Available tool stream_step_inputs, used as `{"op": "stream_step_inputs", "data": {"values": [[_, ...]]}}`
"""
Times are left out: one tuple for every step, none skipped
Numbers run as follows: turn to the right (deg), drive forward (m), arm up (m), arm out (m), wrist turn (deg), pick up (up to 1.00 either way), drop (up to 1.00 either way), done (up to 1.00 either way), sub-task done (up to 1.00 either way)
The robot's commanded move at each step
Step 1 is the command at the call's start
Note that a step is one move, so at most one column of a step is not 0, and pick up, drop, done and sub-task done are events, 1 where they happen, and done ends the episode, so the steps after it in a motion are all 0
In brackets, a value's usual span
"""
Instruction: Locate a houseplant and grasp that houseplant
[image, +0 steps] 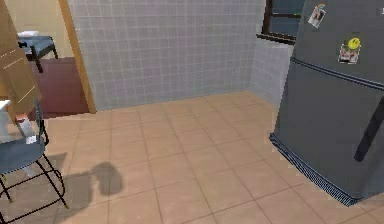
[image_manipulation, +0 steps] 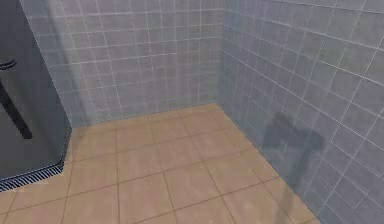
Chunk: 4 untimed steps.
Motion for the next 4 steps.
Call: {"op": "stream_step_inputs", "data": {"values": [[-12.0,0.0,0.0,0.0,0.0,0.0,0.0,0.0,0.0],[0.0,0.2,0.0,0.0,0.0,0.0,0.0,0.0,0.0],[-15.0,0.0,0.0,0.0,0.0,0.0,0.0,0.0,0.0],[0.0,1.0,0.0,0.0,0.0,0.0,0.0,0.0,0.0]]}}
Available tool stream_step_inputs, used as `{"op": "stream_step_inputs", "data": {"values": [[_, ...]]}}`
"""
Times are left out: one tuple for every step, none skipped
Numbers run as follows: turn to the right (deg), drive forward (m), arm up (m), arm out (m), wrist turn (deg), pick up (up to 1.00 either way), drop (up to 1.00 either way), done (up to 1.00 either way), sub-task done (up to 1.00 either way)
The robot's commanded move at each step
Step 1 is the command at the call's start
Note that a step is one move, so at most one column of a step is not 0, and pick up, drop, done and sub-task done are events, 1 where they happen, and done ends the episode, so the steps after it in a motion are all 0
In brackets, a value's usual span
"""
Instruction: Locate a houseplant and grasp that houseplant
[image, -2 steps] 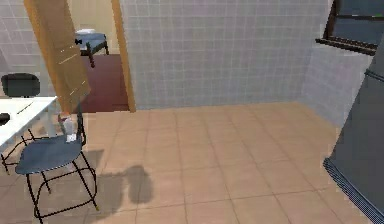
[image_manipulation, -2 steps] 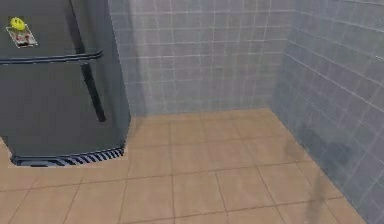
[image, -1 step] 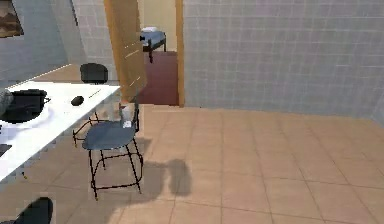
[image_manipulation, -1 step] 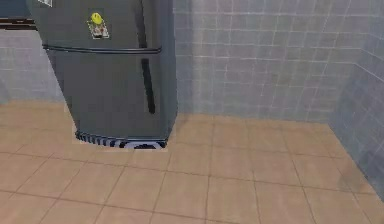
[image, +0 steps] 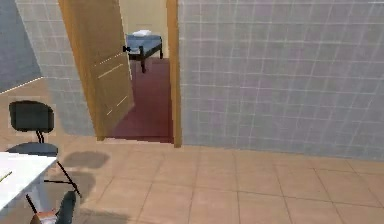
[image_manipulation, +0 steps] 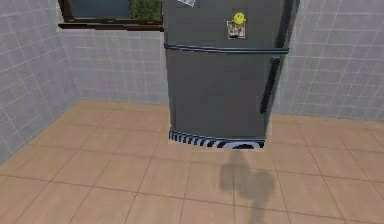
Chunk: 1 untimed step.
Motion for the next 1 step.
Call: {"op": "stream_step_inputs", "data": {"values": [[0.0,0.6,0.0,0.0,0.0,0.0,0.0,0.0,0.0]]}}
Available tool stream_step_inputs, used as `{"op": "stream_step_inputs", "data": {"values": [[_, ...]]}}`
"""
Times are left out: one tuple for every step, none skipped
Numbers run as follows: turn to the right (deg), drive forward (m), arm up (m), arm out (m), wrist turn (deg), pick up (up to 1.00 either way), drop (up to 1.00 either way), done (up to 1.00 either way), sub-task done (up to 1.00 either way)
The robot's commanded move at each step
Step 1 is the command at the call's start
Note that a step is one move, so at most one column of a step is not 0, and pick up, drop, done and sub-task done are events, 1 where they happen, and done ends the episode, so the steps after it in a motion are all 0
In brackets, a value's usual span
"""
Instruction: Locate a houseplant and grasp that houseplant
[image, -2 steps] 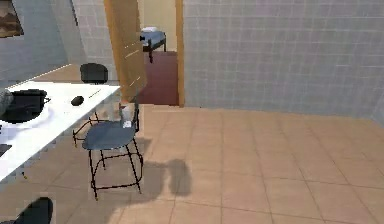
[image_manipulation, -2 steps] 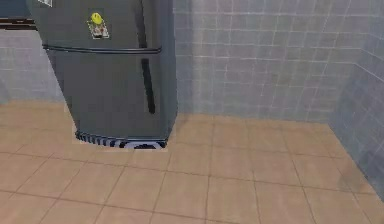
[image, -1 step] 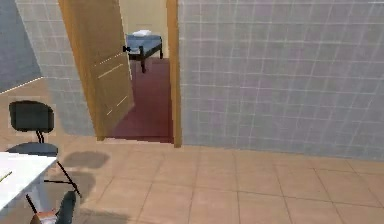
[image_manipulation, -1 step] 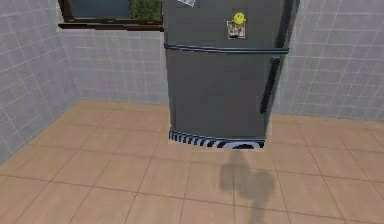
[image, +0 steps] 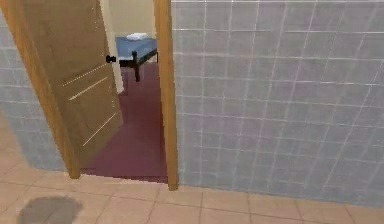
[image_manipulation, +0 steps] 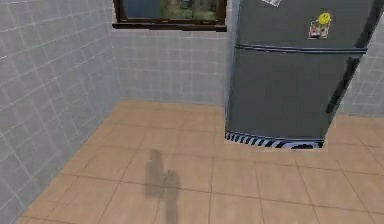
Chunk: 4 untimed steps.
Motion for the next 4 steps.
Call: {"op": "stream_step_inputs", "data": {"values": [[-18.0,0.0,0.0,0.0,0.0,0.0,0.0,0.0,0.0],[0.0,1.0,0.0,0.0,0.0,0.0,0.0,0.0,0.0],[-6.0,0.0,0.0,0.0,0.0,0.0,0.0,0.0,0.0],[-3.0,0.0,0.0,0.0,0.0,0.0,0.0,0.0,0.0]]}}
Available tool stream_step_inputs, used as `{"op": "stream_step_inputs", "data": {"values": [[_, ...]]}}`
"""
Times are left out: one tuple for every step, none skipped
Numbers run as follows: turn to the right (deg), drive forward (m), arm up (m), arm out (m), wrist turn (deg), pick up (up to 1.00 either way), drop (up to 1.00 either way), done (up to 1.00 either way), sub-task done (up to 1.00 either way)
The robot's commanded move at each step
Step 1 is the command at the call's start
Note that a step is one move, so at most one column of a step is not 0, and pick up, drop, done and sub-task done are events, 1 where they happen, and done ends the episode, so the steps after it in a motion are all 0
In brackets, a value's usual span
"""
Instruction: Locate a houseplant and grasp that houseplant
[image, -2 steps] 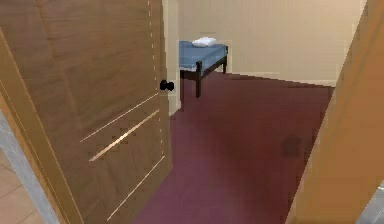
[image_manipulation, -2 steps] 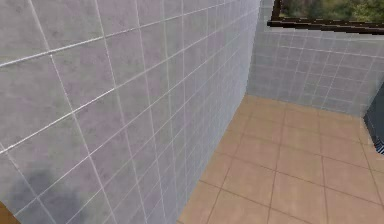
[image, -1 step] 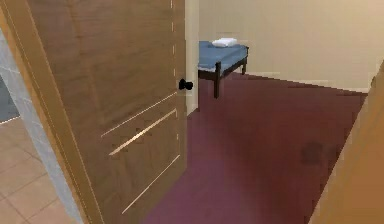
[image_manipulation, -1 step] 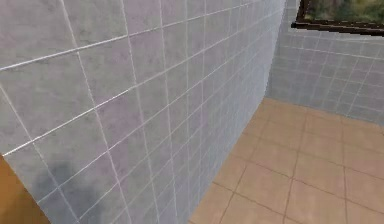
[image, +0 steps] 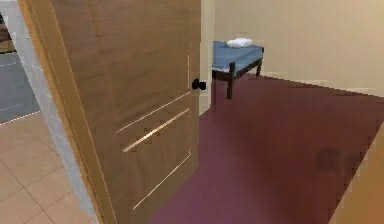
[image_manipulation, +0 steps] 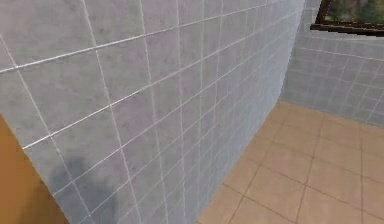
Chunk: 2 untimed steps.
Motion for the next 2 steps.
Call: {"op": "stream_step_inputs", "data": {"values": [[0.0,0.4,0.0,0.0,0.0,0.0,0.0,0.0,0.0],[45.0,0.0,0.0,0.0,0.0,0.0,0.0,0.0,0.0]]}}
